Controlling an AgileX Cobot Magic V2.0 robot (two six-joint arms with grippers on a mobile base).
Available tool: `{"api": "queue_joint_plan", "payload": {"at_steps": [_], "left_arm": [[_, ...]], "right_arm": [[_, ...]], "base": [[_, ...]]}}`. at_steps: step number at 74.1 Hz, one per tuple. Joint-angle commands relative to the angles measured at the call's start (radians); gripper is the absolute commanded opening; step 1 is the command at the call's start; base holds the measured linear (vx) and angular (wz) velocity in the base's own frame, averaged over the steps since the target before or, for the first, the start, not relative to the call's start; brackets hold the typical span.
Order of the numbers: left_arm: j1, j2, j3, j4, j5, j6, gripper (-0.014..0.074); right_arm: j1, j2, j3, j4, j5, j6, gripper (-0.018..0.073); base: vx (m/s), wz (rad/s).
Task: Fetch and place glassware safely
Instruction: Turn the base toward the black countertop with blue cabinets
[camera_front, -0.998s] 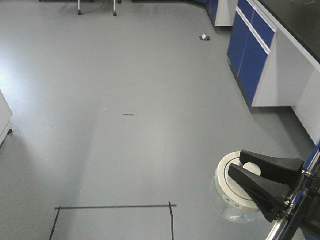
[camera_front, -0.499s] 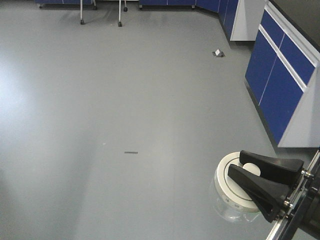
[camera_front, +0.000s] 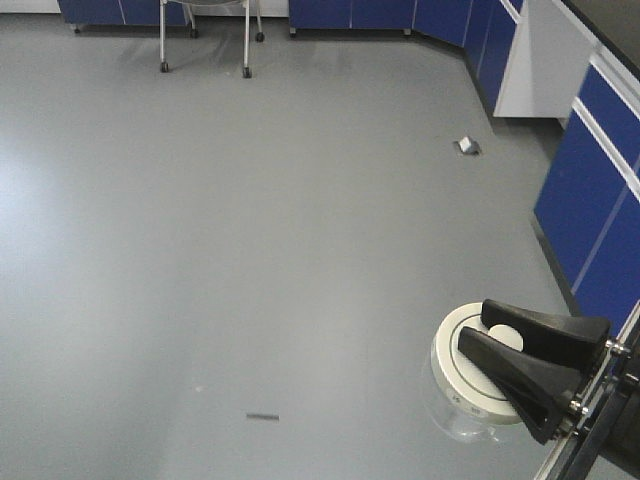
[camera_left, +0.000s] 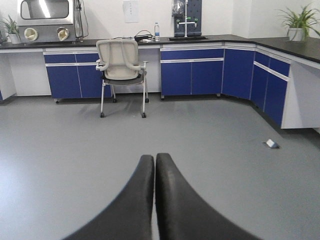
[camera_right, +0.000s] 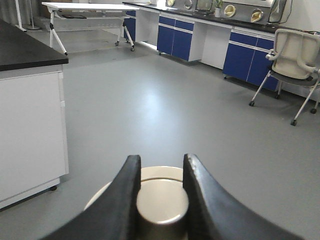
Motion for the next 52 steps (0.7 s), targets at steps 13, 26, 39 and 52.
{"api": "queue_joint_plan", "payload": {"at_steps": [13,26,39,52], "left_arm": [[-0.009,0.012,-0.027,-0.007,-0.072,-0.006,-0.0007],[-0.009,0.012,-0.027,-0.007,-0.072,-0.006,-0.0007],[-0.009,0.012,-0.027,-0.007,-0.072,-0.006,-0.0007],[-0.009,0.012,-0.027,-0.007,-0.072,-0.006,-0.0007]], "right_arm": [[-0.002,-0.003,-0.032,0.036,-0.021,-0.006,-0.0001],[-0.002,-0.003,-0.032,0.036,-0.022,-0.006,-0.0001],[-0.002,-0.003,-0.032,0.036,-0.022,-0.006,-0.0001],[-0.002,-0.003,-0.032,0.036,-0.023,-0.006,-0.0001]], "base": [[0.75,0.12],[0.73,0.05],[0.73,-0.04],[0.74,-0.14]]}}
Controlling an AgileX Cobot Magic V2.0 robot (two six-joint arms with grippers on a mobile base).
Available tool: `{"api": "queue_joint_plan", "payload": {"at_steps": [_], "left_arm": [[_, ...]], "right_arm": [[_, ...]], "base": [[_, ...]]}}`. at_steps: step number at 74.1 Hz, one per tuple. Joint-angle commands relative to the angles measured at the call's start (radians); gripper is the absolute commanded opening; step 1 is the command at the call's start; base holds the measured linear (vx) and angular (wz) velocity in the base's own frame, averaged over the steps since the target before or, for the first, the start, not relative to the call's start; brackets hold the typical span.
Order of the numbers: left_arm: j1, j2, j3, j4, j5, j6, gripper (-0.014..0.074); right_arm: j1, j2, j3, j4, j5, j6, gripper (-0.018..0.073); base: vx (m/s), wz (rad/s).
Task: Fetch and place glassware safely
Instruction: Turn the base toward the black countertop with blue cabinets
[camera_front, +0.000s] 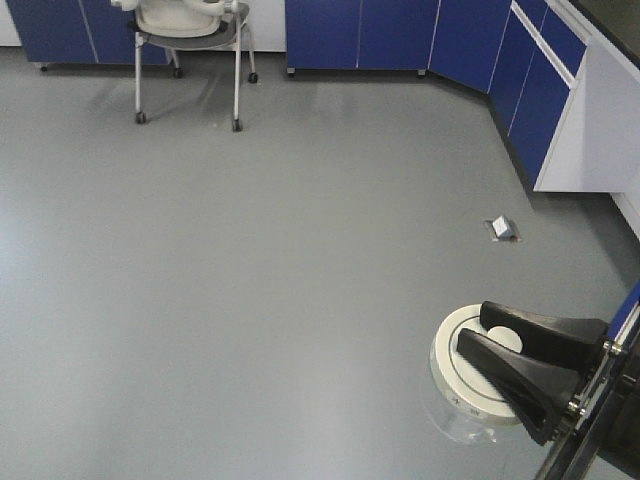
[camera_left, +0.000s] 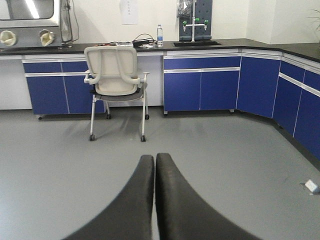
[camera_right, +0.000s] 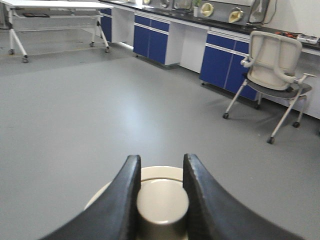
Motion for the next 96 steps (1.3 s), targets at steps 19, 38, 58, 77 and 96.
{"api": "queue_joint_plan", "payload": {"at_steps": [19,38,58,77,96], "left_arm": [[-0.009,0.012,-0.027,-0.007,-0.073,-0.006,-0.0007],[-0.009,0.012,-0.027,-0.007,-0.073,-0.006,-0.0007],[-0.009,0.012,-0.027,-0.007,-0.073,-0.006,-0.0007],[-0.009,0.012,-0.027,-0.007,-0.073,-0.006,-0.0007],[-0.009,0.012,-0.027,-0.007,-0.073,-0.006,-0.0007]], "right_arm": [[-0.002,-0.001,-0.035,0.037,-0.026,-0.006,-0.0001],[-0.002,-0.001,-0.035,0.037,-0.026,-0.006,-0.0001],[-0.002,-0.001,-0.035,0.037,-0.026,-0.008,-0.0001],[-0.002,-0.001,-0.035,0.037,-0.026,-0.008,-0.0001],[-0.002,-0.001,-0.035,0.037,-0.026,-0.009,-0.0001]], "base": [[0.70,-0.10],[0.72,-0.03],[0.70,0.05],[0.64,0.00],[0.57,0.02]]}}
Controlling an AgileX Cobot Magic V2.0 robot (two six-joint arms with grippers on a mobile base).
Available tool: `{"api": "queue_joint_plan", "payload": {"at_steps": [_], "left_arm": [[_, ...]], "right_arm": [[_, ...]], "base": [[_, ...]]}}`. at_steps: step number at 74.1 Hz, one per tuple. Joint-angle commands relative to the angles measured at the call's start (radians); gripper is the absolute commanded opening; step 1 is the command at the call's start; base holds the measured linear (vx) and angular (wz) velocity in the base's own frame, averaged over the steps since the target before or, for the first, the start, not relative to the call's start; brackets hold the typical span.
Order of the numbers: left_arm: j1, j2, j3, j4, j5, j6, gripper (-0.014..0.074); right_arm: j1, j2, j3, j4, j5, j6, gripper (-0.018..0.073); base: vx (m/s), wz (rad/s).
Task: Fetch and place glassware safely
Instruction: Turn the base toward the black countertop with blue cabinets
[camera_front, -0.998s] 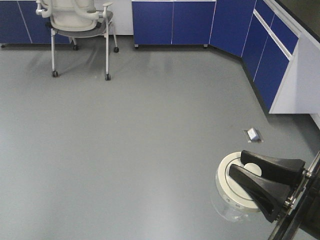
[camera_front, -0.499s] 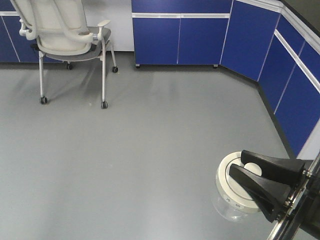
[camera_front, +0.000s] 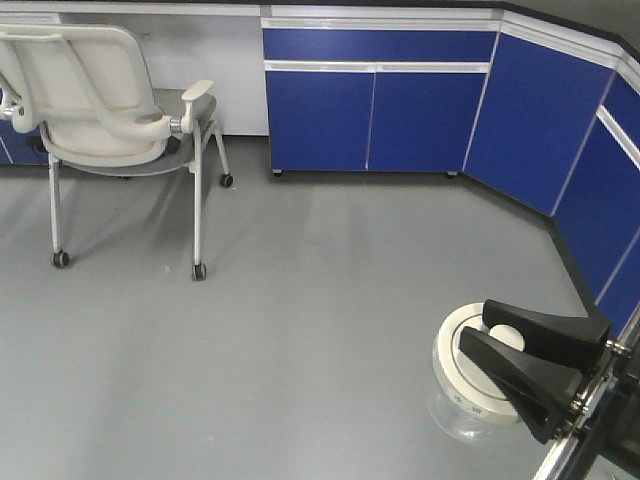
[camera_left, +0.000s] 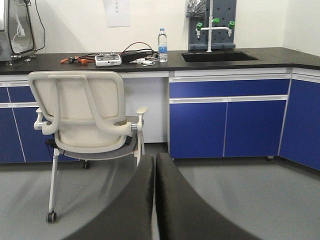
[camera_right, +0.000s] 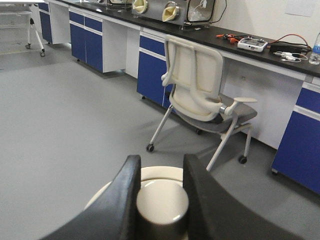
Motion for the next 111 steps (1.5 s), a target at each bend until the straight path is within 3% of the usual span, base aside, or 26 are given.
{"api": "queue_joint_plan", "payload": {"at_steps": [1,35,111], "left_arm": [[-0.009,0.012,-0.027,-0.007,-0.073,-0.006,-0.0007],[-0.009,0.012,-0.027,-0.007,-0.073,-0.006,-0.0007],[-0.009,0.012,-0.027,-0.007,-0.073,-0.006,-0.0007]], "right_arm": [[-0.002,-0.001,-0.035,0.037,-0.030,-0.008,-0.0001],[-0.002,-0.001,-0.035,0.037,0.001,-0.008,-0.0001],[-0.002,-0.001,-0.035,0.037,-0.003,-0.008,-0.0001]], "base": [[0.54,0.07],[0.49,-0.13],[0.24,-0.86]]}}
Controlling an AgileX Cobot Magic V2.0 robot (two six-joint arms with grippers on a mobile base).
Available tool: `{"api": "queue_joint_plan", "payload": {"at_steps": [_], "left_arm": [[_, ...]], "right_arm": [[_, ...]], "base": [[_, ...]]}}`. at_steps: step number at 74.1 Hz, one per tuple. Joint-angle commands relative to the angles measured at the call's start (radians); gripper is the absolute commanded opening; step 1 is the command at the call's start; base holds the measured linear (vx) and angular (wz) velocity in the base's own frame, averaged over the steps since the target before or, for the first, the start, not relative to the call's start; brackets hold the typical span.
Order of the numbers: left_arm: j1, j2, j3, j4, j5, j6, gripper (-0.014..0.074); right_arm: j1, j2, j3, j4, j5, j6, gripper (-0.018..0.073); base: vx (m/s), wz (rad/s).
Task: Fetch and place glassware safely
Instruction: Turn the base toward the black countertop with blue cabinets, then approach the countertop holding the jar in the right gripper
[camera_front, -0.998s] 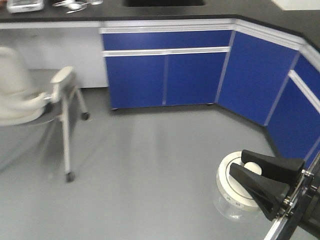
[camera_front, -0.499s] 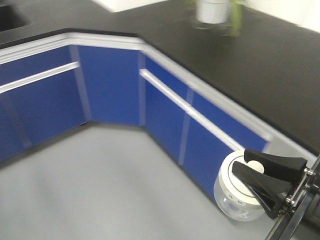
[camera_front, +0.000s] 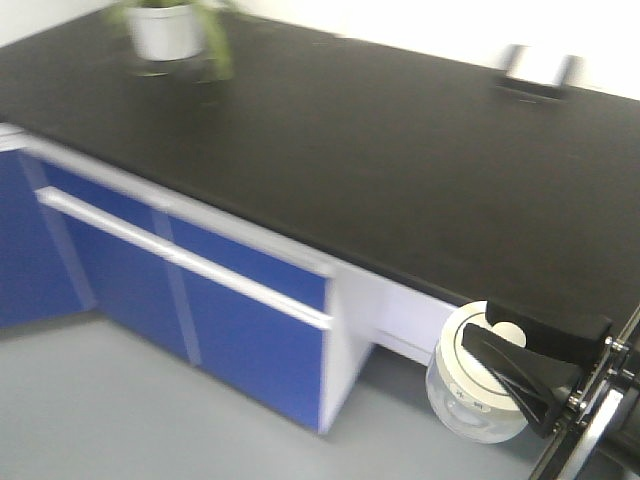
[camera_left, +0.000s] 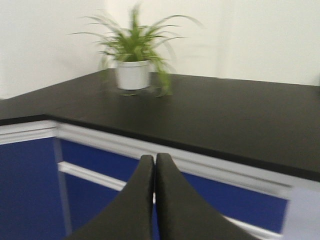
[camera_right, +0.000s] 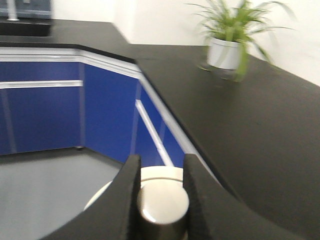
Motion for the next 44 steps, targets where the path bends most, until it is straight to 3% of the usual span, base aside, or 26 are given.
{"api": "queue_joint_plan", "payload": {"at_steps": [1,27,44], "left_arm": [[-0.008,0.012,-0.027,-0.007,-0.073,-0.006,-0.0007],[-0.008,0.012,-0.027,-0.007,-0.073,-0.006,-0.0007],[-0.008,0.012,-0.027,-0.007,-0.073,-0.006,-0.0007]], "right_arm": [[-0.002,-0.002,-0.035,0.035,-0.034,-0.007,-0.0001],[-0.002,-0.002,-0.035,0.035,-0.034,-0.007,-0.0001],[-0.002,-0.002,-0.035,0.035,-0.035,-0.007,-0.0001]], "base": [[0.06,-0.92],[0.03,-0.93],[0.01,-0.53]]}}
